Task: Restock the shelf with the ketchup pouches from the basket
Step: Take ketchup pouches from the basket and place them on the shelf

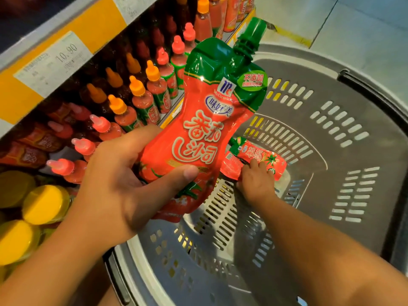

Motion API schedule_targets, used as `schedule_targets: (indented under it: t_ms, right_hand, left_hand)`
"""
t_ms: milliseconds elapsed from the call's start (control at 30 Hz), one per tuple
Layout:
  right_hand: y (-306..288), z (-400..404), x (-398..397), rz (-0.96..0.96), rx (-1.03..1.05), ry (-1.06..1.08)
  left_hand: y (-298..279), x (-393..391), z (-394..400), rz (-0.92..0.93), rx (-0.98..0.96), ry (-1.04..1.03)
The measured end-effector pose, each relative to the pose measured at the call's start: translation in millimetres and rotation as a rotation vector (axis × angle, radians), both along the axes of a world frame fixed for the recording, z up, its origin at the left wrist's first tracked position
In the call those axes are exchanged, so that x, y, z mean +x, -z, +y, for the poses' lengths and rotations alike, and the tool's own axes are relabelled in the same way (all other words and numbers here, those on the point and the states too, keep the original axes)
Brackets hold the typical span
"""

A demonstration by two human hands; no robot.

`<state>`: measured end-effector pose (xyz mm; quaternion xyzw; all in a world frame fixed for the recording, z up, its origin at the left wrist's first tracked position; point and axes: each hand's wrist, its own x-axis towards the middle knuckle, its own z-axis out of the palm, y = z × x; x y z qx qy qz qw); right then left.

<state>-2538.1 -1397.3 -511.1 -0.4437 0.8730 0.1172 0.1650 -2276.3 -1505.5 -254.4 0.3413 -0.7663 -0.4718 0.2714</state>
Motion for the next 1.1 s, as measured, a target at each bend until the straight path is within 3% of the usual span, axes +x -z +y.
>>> schedule_targets:
  t_ms: [200,467,667,733,900,1033,1100]
  right_hand:
    - [-14.9,-4.2,21.9,-0.295,-0.188,0.210]
    - [-60.5,-20.1,-3.2,-0.812,-0.169,0.629]
    - [-103.5,-37.2,-19.4,-1.155,-0.082,0.777]
    - [-111.7,-37.2,-24.4,-1.174,-0.114,0.804]
    - [-103.8,-29.6,-37.1,-1.177,-0.384,1.059]
    - [-93.6,-32.7,-40.7,-1.352,-0.763,1.317]
    - [-91.8,-34.2,-39.4,-1.393,-0.861,1.348]
  left_hand:
    - [-4.7,-4.9,-2.6,-0.011,-0.031,0.010]
    - [-2.2,-6.4,-3.5,-0.033,-0.004,-0.043]
    - [-3.3,-8.7,-4.5,-0.032,0.010,-0.042]
    - [-2.7,-9.0,-4.2,-0.025,0.024,-0.038]
    - [-1.2,-8.8,-2.6,-0.008,0.064,-0.052]
    - [-3.3,-10.3,-2.9,-0.042,0.020,-0.051]
    - [-2.6,-10.0,-3.7,-0.065,0.004,-0.059]
